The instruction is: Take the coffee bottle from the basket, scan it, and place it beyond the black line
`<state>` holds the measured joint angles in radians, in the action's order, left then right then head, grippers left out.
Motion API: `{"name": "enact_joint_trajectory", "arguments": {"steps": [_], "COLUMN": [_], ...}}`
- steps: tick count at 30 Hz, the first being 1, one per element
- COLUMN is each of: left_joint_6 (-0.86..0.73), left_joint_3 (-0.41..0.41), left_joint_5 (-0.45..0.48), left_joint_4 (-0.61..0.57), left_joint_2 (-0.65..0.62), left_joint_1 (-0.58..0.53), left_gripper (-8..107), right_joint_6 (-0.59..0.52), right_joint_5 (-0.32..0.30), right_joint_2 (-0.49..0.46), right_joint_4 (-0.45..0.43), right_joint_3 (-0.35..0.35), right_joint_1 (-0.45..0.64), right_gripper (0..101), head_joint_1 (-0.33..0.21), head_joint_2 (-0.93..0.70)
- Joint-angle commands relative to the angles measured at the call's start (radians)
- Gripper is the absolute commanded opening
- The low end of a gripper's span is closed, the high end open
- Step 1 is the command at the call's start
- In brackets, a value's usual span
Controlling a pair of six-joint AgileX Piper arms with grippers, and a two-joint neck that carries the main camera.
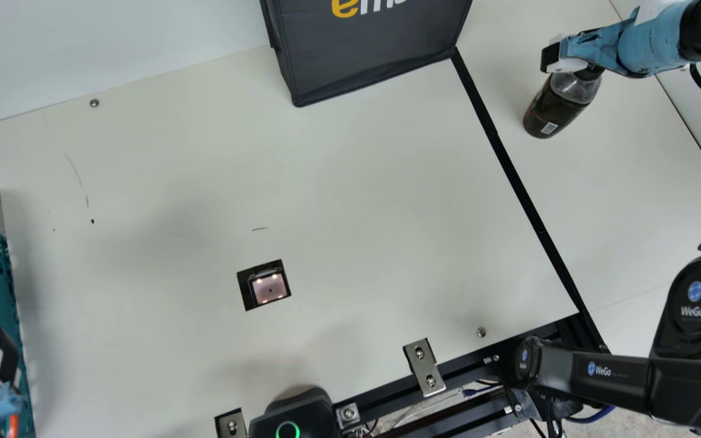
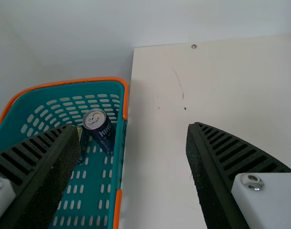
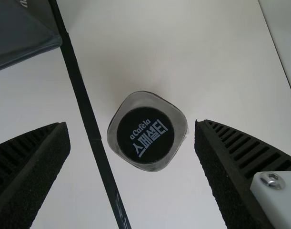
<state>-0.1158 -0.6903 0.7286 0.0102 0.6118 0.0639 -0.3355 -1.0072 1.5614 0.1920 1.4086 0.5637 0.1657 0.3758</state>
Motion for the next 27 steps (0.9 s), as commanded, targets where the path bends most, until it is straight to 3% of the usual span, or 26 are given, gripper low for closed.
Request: {"name": "enact_joint_trajectory", "arguments": {"steps": [1,17,27], "left_joint_6": [0.0,0.0,0.0], "left_joint_3": [0.0,0.0,0.0], "left_joint_5": [0.0,0.0,0.0], "left_joint_4": [0.0,0.0,0.0], "left_joint_2": [0.0,0.0,0.0], "left_joint_1": [0.0,0.0,0.0], "left_gripper": [90,90,90], "right_joint_6": [0.002,0.021,0.036], "right_joint_5": [-0.005,-0.02,-0.022], "right_joint_2": [-0.004,-0.052,-0.1], "right_joint_4": [0.004,0.026,0.021], "right_joint_3": [0.004,0.034,0.01], "right_joint_1": [-0.003,-0.066,-0.13], "right_gripper": [91,91,91], "head_joint_1": [-0.027,-0.027,-0.027], "head_joint_2": [0.001,0.001,0.001]}}
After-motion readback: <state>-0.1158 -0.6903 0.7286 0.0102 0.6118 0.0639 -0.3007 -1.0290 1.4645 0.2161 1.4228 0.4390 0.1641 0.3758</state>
